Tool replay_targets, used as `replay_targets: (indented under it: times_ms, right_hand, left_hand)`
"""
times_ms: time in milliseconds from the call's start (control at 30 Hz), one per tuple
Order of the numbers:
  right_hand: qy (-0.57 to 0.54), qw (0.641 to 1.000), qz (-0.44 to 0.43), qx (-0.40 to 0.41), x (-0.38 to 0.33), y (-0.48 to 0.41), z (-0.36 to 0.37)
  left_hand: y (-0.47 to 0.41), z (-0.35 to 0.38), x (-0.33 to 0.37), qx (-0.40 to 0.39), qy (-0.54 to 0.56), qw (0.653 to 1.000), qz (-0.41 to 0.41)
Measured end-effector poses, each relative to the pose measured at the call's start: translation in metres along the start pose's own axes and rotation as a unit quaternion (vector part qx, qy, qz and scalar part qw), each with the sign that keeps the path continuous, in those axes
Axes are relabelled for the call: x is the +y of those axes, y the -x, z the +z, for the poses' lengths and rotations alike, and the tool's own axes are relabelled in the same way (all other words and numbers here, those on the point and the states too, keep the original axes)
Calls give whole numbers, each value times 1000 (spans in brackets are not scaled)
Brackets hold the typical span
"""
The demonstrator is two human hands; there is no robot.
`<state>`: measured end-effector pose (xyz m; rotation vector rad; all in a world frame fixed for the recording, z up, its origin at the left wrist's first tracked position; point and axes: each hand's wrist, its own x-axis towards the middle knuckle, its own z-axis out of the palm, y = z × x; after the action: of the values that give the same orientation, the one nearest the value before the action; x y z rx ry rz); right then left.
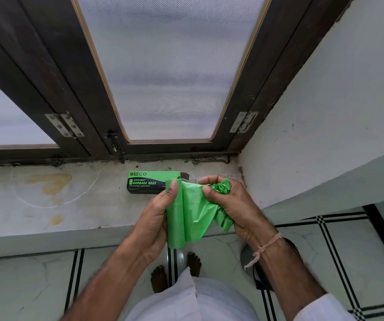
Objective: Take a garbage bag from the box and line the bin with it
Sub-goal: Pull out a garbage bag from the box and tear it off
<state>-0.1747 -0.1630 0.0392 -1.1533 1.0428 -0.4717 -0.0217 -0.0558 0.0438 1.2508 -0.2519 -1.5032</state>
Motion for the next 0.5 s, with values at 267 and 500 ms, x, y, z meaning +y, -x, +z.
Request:
replay_targets:
  times_ms: [267, 500]
  right_hand:
    - [-14, 999, 27, -34, -4, 1, 3]
    - [-30, 999, 6, 13, -6, 1, 9]
  left_hand:
    - [-1, -2, 1, -28, -20, 999, 6]
    - [-4, 0, -2, -25, -24, 999, 6]
